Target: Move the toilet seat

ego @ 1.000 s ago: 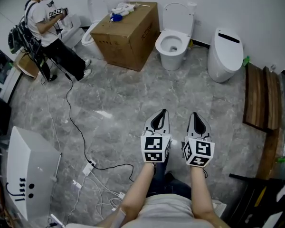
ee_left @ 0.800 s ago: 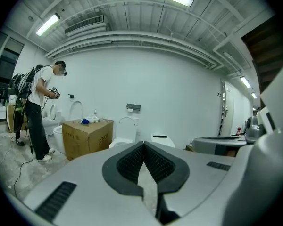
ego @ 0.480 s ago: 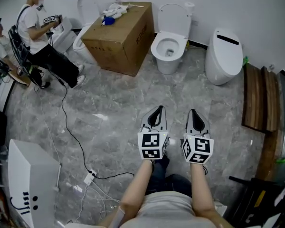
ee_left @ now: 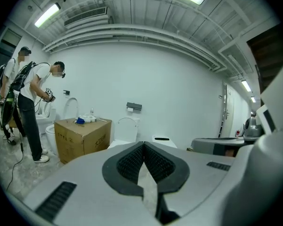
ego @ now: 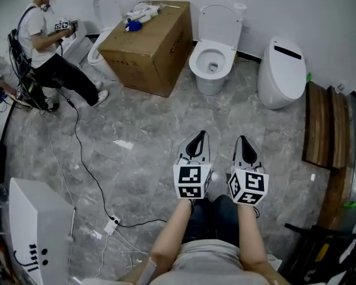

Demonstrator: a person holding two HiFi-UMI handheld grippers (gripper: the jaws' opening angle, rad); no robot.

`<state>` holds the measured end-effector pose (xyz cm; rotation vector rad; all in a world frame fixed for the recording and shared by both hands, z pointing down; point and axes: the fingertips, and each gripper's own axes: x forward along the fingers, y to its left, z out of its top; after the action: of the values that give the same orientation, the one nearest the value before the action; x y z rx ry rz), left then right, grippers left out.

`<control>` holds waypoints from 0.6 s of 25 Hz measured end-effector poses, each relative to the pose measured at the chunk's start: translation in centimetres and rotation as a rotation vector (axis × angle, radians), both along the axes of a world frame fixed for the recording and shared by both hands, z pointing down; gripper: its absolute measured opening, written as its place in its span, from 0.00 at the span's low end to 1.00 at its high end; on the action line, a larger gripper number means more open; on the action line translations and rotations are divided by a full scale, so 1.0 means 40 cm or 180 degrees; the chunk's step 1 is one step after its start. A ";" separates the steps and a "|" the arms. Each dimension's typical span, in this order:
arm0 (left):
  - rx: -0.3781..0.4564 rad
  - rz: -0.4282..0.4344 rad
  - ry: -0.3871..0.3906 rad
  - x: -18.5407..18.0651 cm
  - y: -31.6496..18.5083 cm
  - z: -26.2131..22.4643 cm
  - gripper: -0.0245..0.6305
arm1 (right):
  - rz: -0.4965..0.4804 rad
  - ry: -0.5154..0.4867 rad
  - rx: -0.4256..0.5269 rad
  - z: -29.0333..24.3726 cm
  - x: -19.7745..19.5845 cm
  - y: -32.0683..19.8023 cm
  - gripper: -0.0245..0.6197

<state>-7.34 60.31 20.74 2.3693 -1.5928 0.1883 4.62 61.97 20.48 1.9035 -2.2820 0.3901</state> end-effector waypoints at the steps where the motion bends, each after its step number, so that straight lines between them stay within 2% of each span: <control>1: -0.0007 0.0001 -0.0001 0.001 -0.008 0.005 0.06 | 0.0001 0.0005 -0.0008 0.003 0.001 -0.011 0.06; 9: -0.0096 -0.0089 -0.0024 0.003 -0.087 0.035 0.06 | -0.0058 -0.0014 -0.0111 0.038 0.012 -0.102 0.06; 15: -0.0129 -0.0162 -0.0050 0.024 -0.202 0.041 0.06 | -0.0128 -0.0022 -0.0111 0.037 0.040 -0.228 0.06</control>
<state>-6.36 52.21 22.38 2.2997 -1.6389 0.2273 6.24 52.83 21.95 1.8398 -2.2983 0.4292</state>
